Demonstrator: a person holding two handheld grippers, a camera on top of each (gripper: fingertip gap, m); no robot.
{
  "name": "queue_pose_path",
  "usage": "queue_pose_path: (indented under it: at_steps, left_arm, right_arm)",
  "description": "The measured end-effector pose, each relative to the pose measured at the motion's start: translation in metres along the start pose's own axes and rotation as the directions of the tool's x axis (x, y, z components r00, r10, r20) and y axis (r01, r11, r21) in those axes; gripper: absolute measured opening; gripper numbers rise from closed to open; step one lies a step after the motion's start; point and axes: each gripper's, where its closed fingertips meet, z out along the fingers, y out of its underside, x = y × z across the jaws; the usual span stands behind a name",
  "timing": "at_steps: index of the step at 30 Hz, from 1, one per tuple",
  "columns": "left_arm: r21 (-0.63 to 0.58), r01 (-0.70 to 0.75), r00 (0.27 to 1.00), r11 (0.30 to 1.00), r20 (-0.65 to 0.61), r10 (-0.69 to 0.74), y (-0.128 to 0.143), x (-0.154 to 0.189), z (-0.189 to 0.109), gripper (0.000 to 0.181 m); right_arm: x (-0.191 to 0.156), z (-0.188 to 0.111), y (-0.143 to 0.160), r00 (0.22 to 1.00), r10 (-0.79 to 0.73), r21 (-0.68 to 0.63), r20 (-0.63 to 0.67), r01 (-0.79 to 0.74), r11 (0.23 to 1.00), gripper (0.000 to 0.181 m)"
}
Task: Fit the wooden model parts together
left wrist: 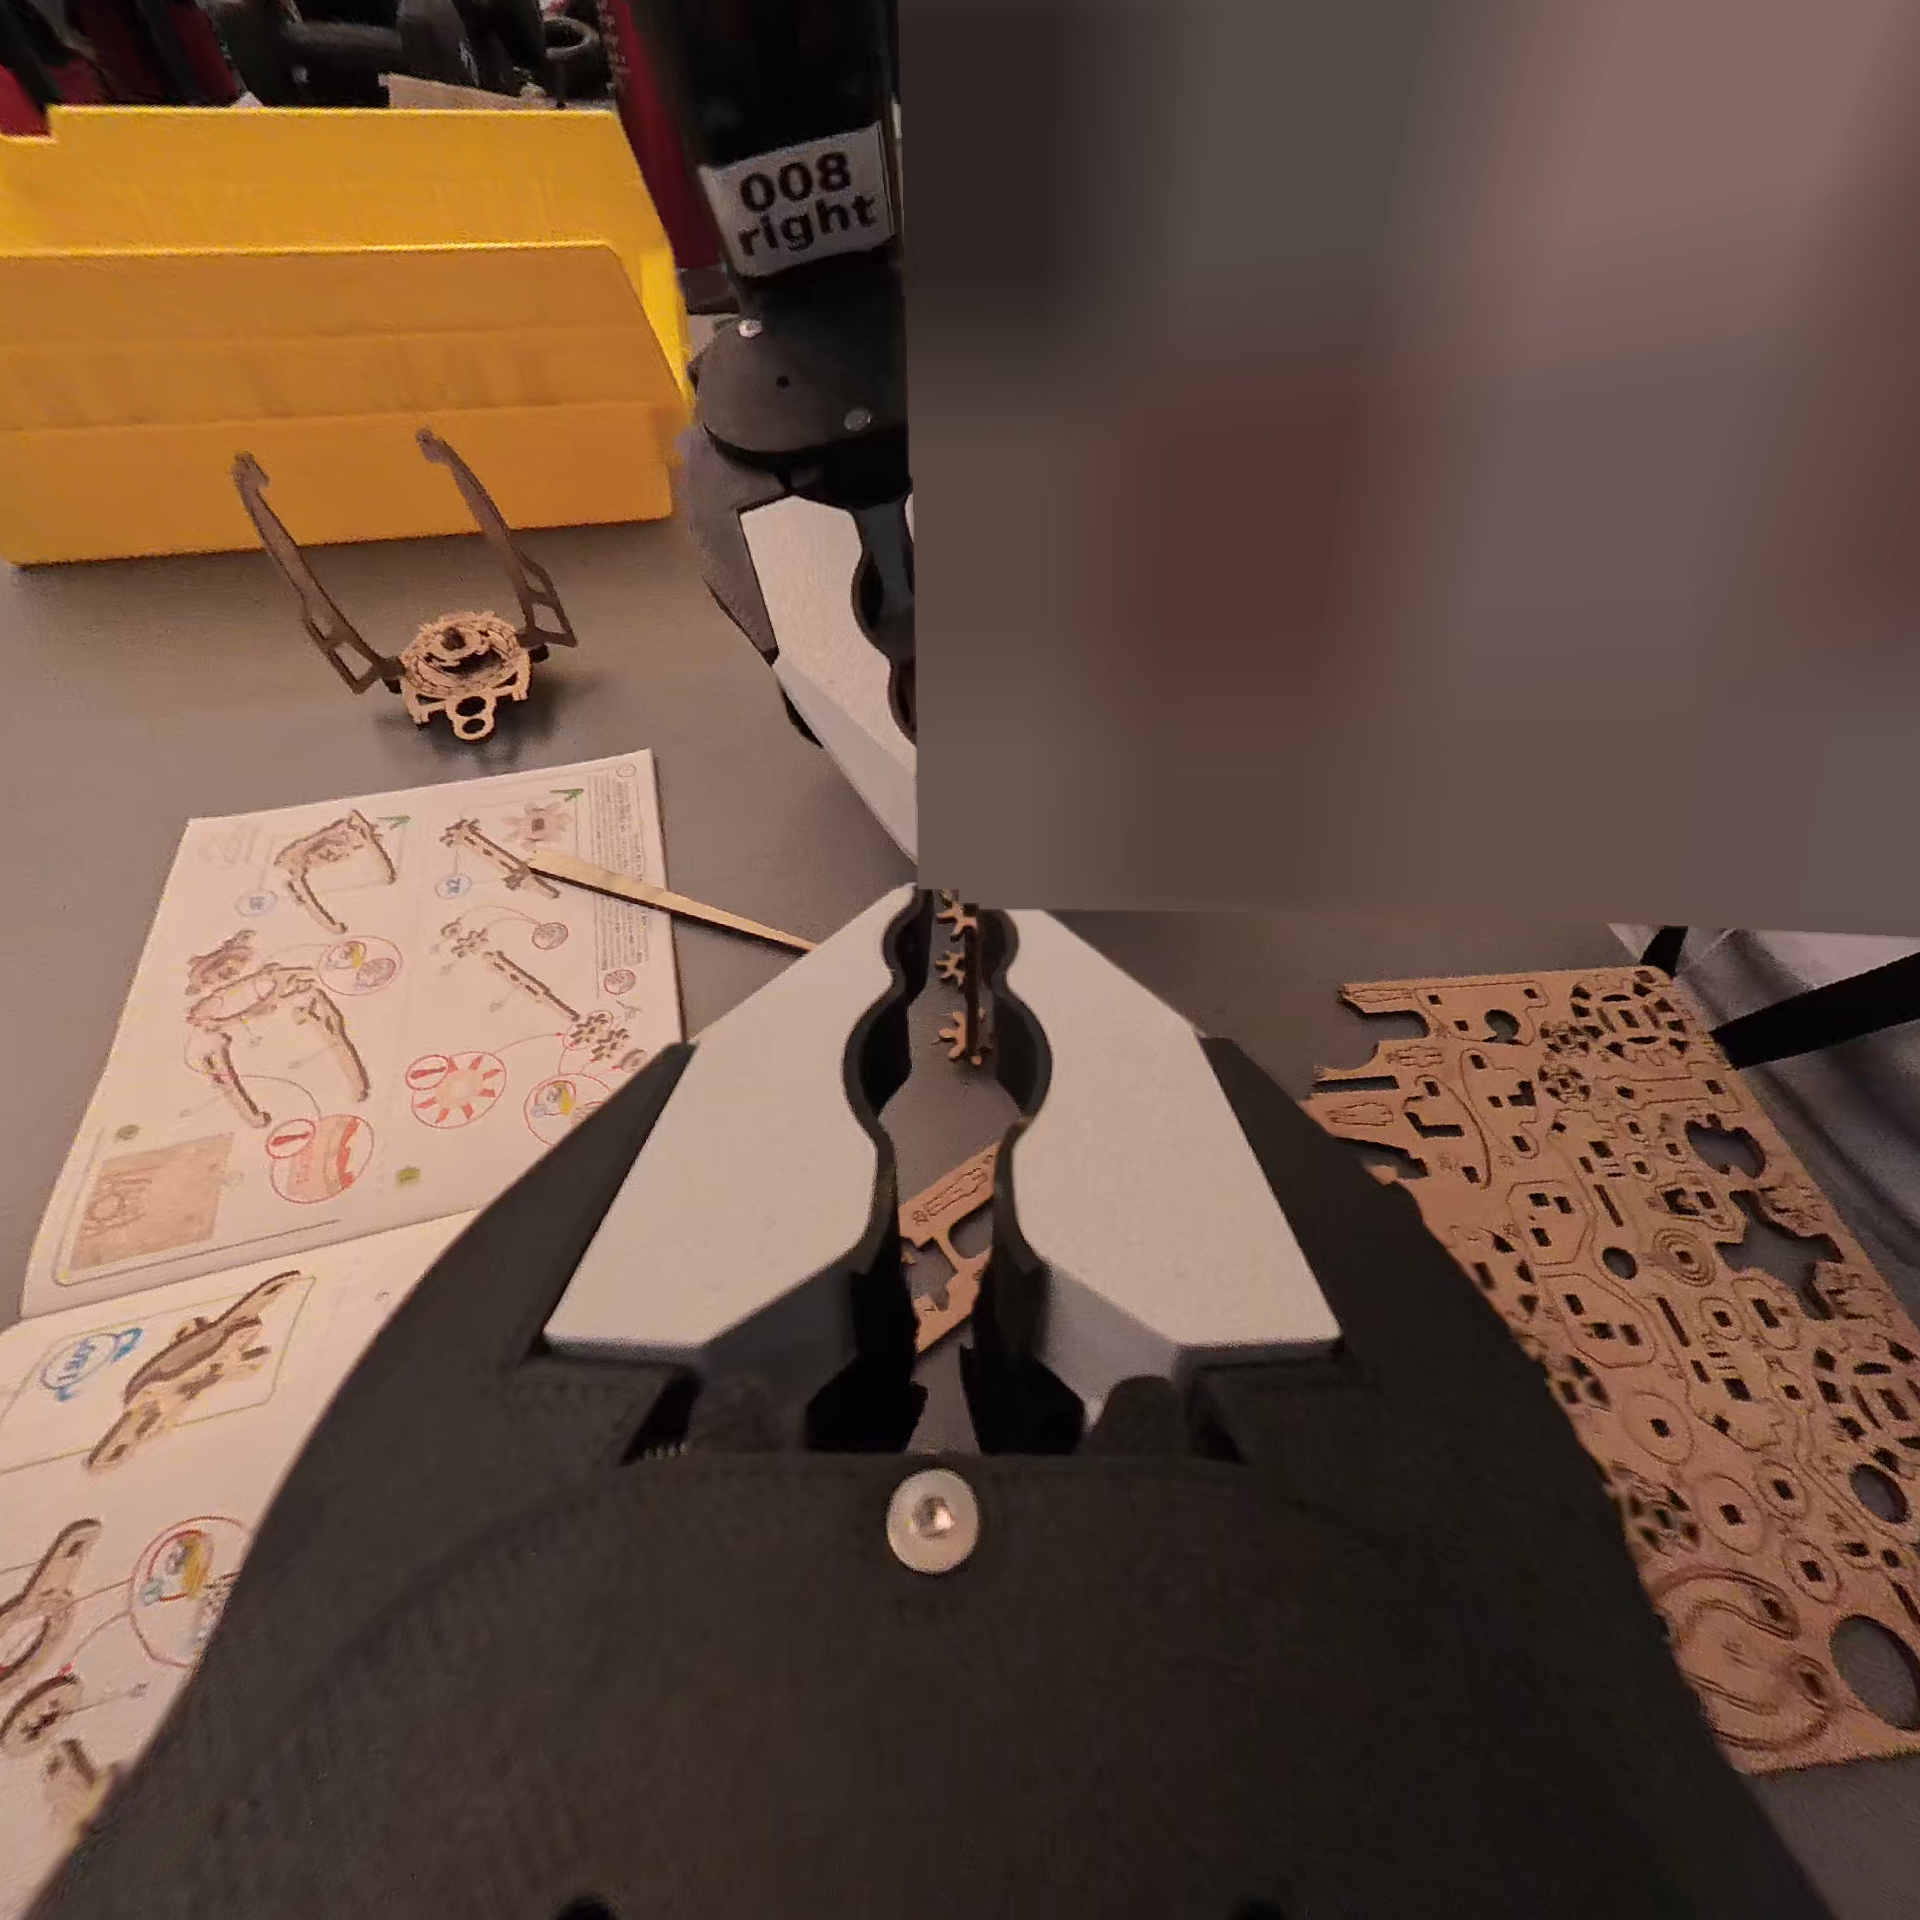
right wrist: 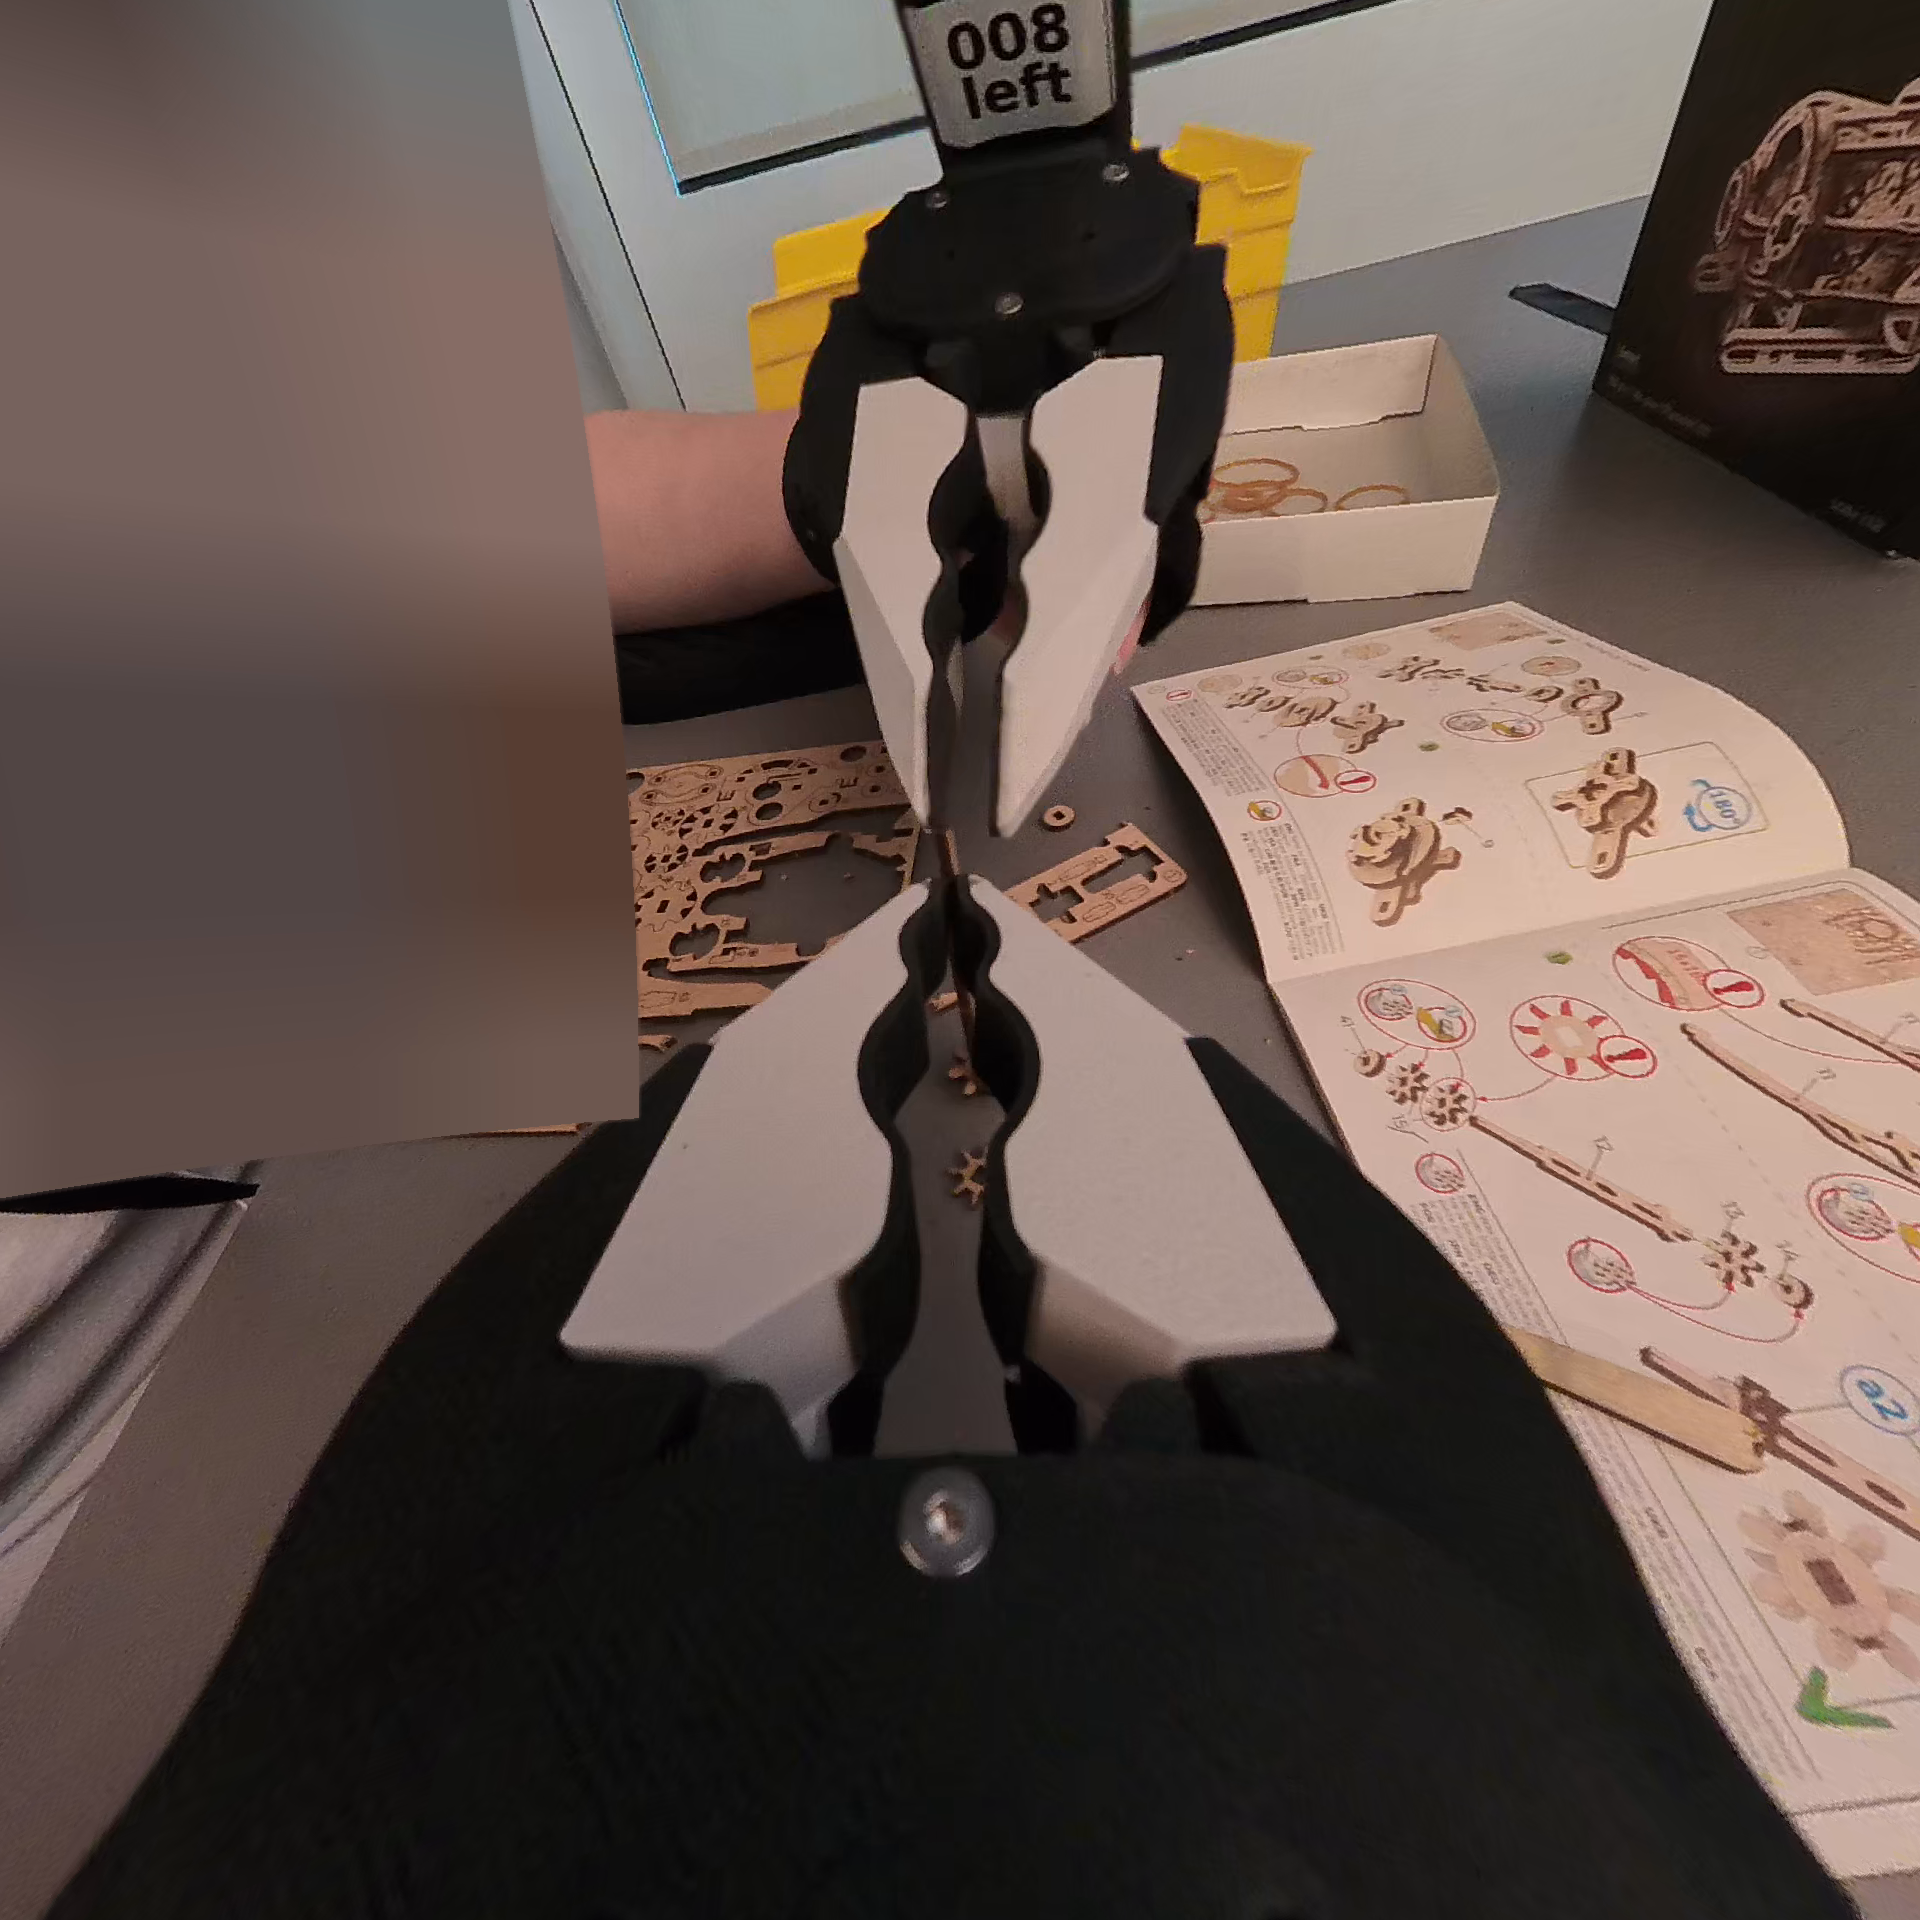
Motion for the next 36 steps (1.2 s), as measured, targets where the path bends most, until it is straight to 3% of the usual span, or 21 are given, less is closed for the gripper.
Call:
queue_pose_path:
  at_steps: [18,31,36]
  left_arm:
    - [-0.050,-0.003,1.000,0.999,0.018,0.004,0.0068,0.0012,0.0087,0.001]
    - [-0.065,-0.036,0.998,0.997,0.042,0.038,0.0069,0.0009,0.0102,0.001]
    - [-0.060,-0.024,1.000,0.998,0.012,0.025,0.0066,0.0056,0.0098,0.001]
  right_arm:
    - [0.0020,-0.0009,0.0008,1.000,0.002,-0.019,-0.028,-0.002,1.000,0.000]
    - [0.0027,-0.0024,0.0034,0.991,-0.102,-0.066,-0.092,0.096,0.993,0.001]
    - [-0.0015,-0.0011,0.0027,0.996,-0.077,-0.040,-0.053,0.075,0.996,0.001]
